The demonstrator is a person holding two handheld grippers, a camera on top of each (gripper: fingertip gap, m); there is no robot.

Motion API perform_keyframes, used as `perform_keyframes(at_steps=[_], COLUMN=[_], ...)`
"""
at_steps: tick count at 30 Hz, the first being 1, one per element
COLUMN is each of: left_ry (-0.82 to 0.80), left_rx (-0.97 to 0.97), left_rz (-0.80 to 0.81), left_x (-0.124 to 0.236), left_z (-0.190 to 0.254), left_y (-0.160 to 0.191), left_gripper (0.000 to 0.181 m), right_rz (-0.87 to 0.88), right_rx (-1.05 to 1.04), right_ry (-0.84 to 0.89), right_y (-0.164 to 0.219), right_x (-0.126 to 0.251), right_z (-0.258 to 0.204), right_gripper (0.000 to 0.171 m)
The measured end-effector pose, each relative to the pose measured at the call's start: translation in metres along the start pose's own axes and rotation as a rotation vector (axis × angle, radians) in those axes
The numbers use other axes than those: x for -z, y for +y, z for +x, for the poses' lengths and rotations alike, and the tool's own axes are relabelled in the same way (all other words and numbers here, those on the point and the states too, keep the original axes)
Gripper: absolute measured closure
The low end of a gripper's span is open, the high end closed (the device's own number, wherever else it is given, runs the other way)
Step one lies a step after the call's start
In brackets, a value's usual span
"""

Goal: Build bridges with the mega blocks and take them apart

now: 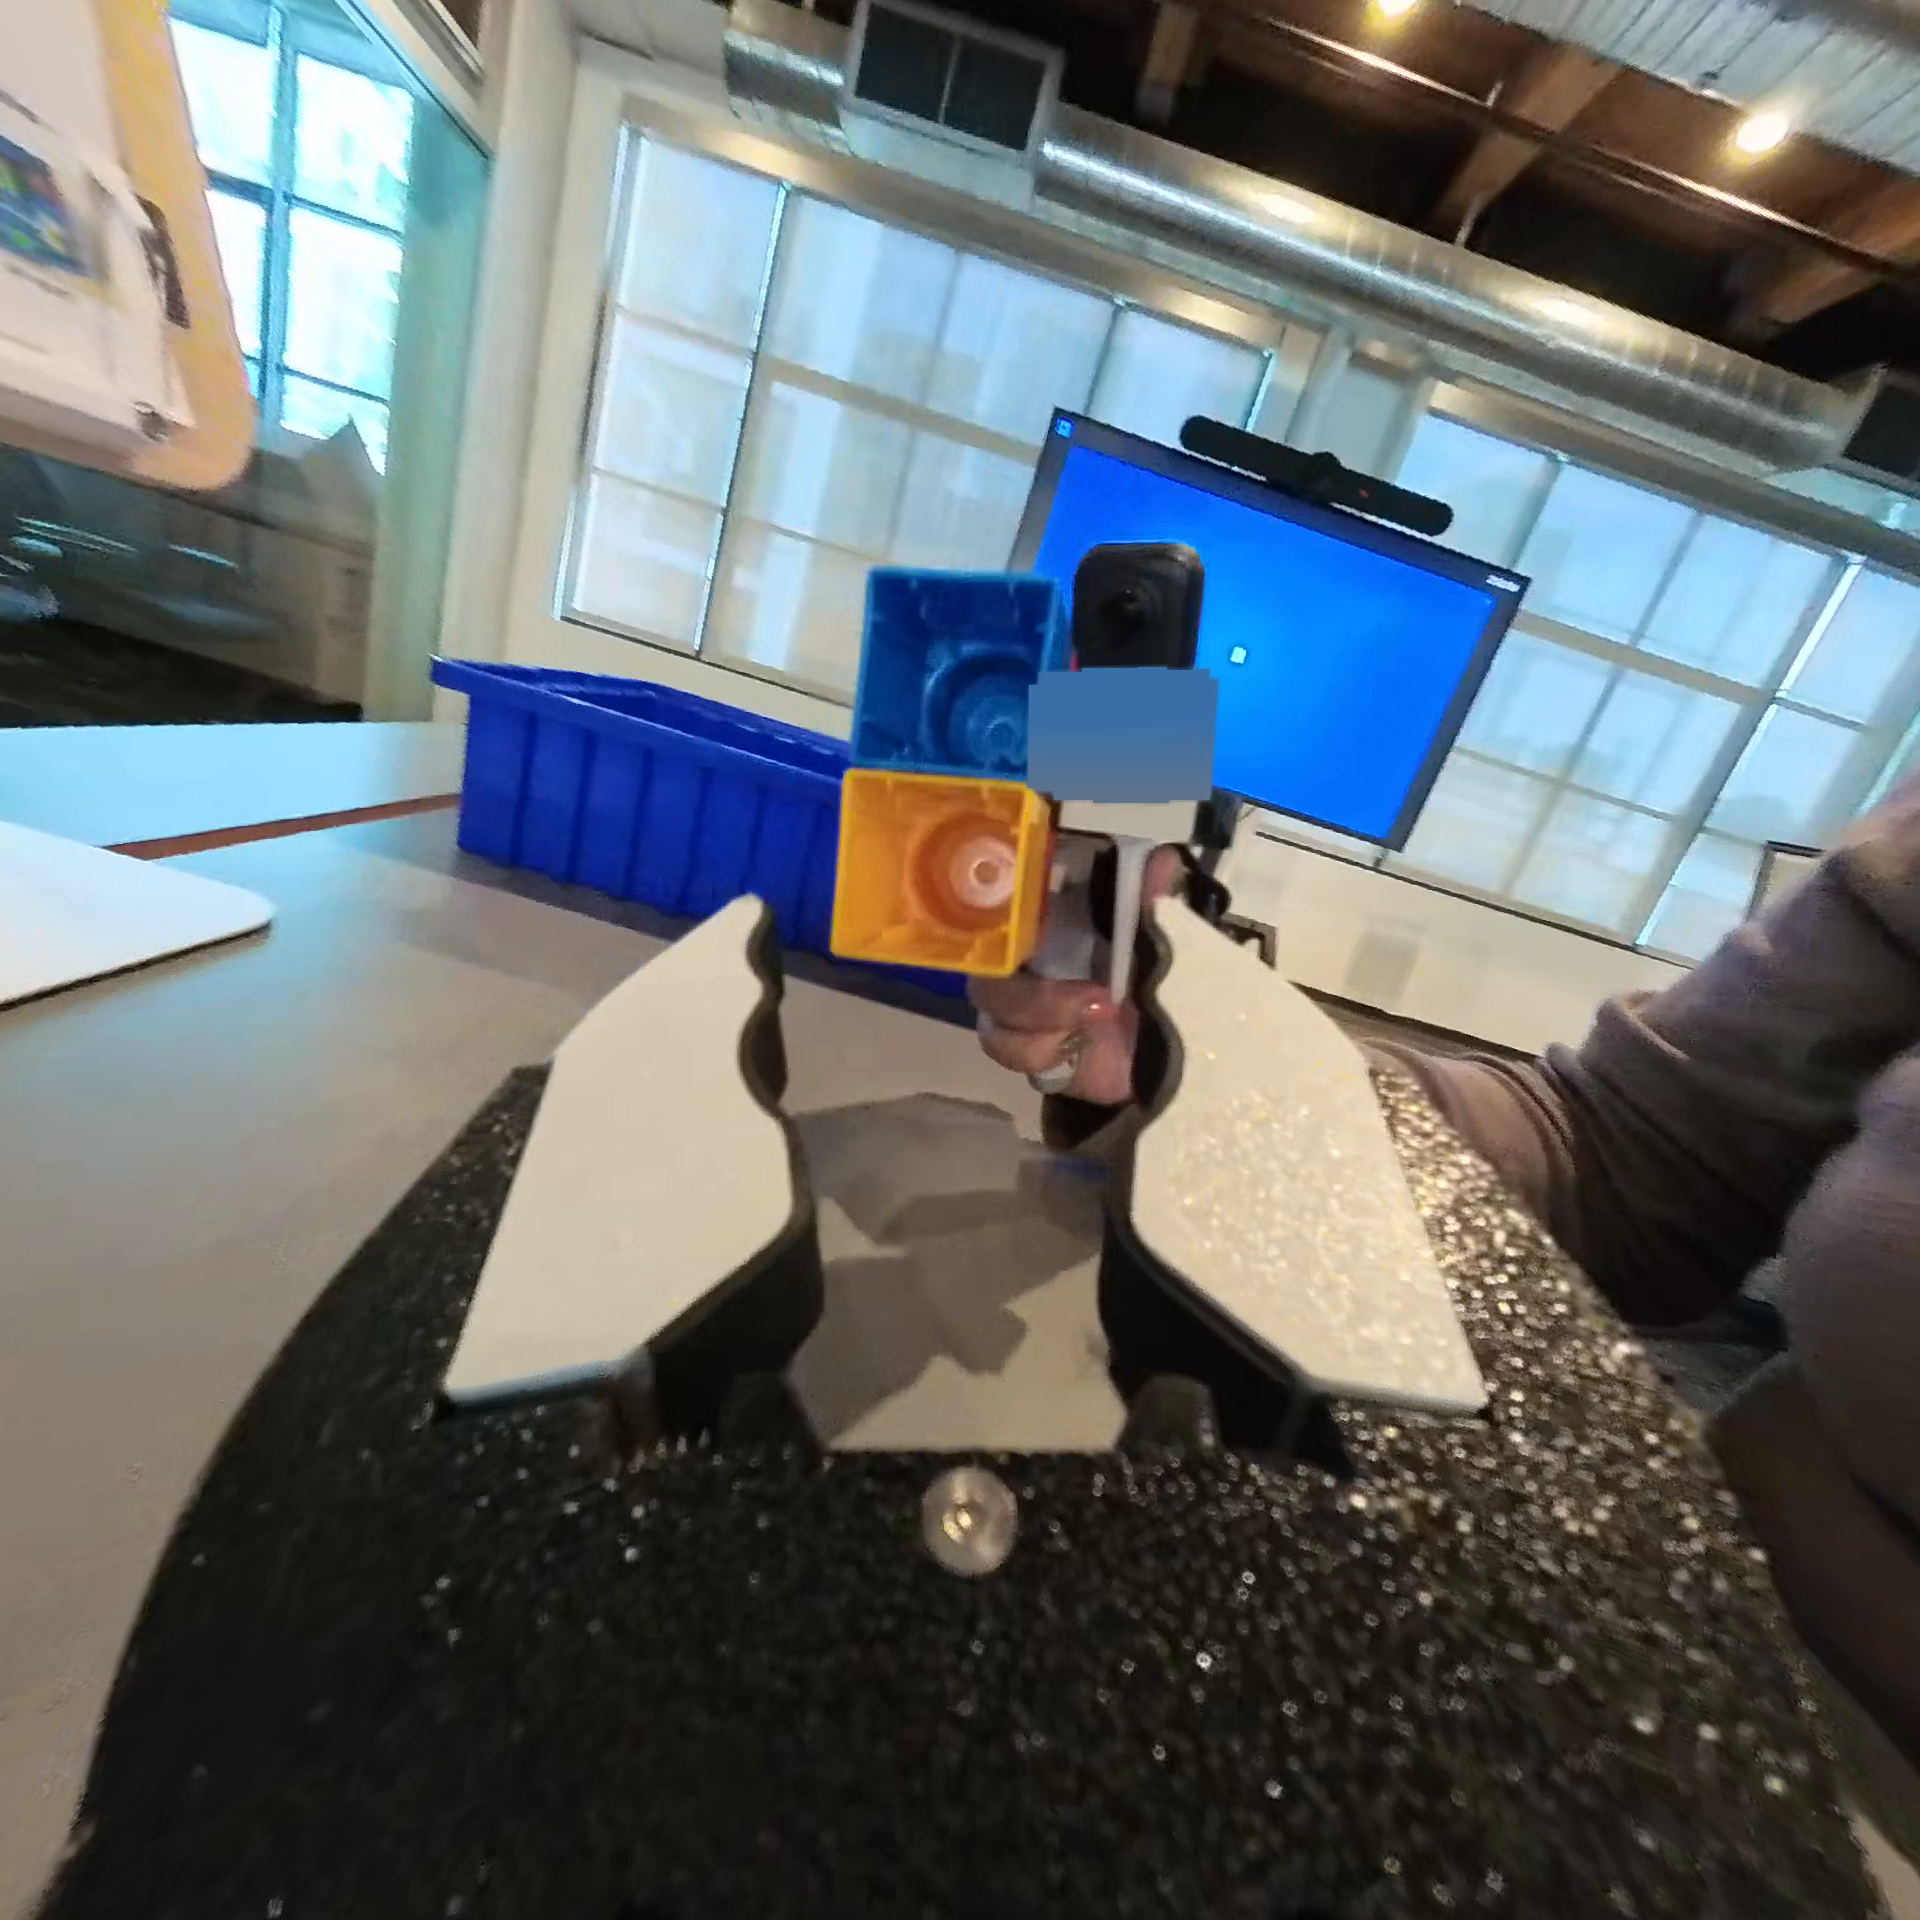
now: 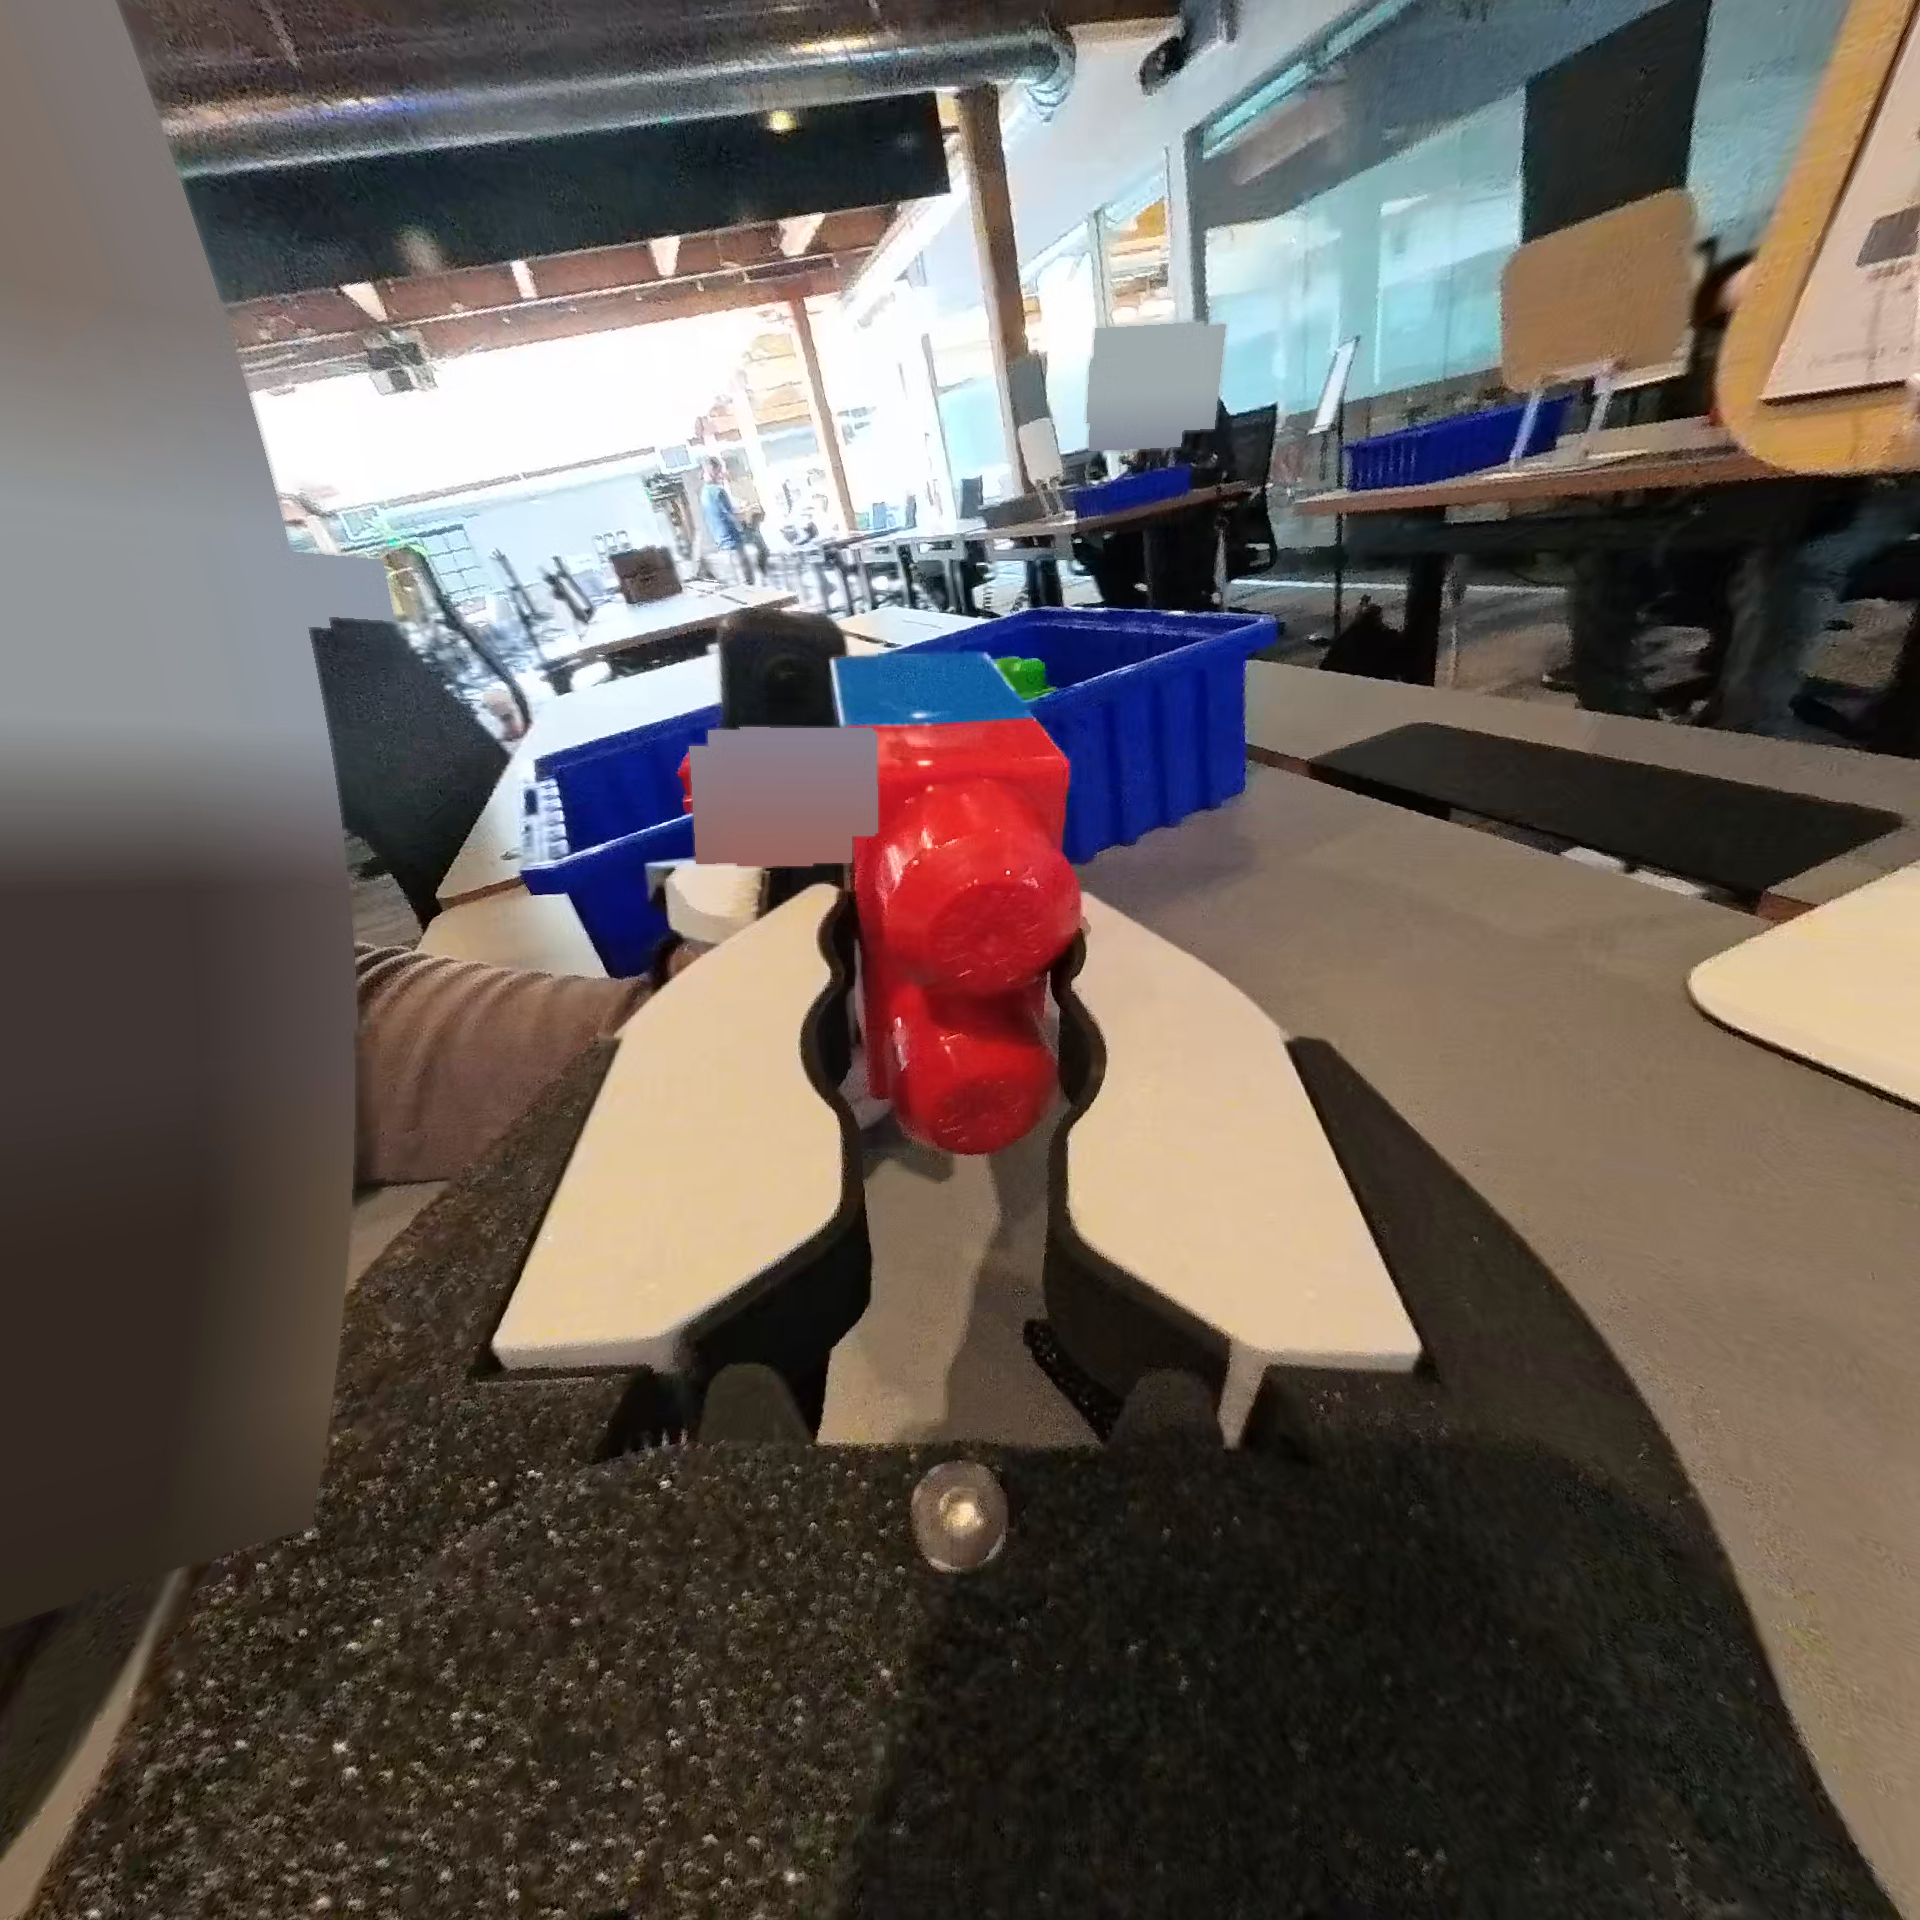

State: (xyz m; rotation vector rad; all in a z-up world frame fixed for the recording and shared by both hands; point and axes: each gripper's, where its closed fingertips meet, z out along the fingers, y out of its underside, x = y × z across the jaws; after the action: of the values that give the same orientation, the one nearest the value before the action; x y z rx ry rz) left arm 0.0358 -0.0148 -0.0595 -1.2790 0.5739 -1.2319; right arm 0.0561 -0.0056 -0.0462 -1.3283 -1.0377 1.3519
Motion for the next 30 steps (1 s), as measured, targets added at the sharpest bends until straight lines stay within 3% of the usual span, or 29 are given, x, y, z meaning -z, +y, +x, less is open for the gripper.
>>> perform_keyframes(at_steps=[3, 8, 11, 18, 23, 26, 30], left_ry=[0.059, 0.107, 0.111, 0.216, 0.064, -0.017, -0.147], left_rx=[0.035, 0.036, 0.006, 0.019, -0.043, -0.025, 0.021], left_rz=[-0.014, -0.079, -0.082, -0.168, -0.121, -0.105, -0.223], left_x=[-0.001, -0.007, -0.006, -0.01, -0.007, 0.002, 0.003], left_z=[0.005, 0.012, 0.015, 0.033, 0.013, -0.004, -0.026], left_y=[0.002, 0.013, 0.013, 0.024, 0.014, 0.009, 0.023], left_gripper=[0.125, 0.123, 0.145, 0.146, 0.146, 0.146, 0.146], right_rz=[-0.014, -0.062, -0.078, -0.123, -0.099, -0.069, -0.224], right_rx=[-0.012, 0.012, 0.018, -0.008, 0.108, 0.064, 0.052], right_ry=[-0.028, -0.063, -0.094, -0.243, -0.032, -0.016, 0.049], right_y=[0.004, 0.011, 0.011, 0.012, 0.001, -0.008, 0.013], right_x=[0.0, -0.007, -0.008, 0.006, 0.012, 0.026, 0.03], right_z=[-0.002, -0.011, -0.018, -0.031, -0.006, 0.002, 0.017], right_gripper=[0.135, 0.136, 0.136, 0.137, 0.137, 0.137, 0.136])
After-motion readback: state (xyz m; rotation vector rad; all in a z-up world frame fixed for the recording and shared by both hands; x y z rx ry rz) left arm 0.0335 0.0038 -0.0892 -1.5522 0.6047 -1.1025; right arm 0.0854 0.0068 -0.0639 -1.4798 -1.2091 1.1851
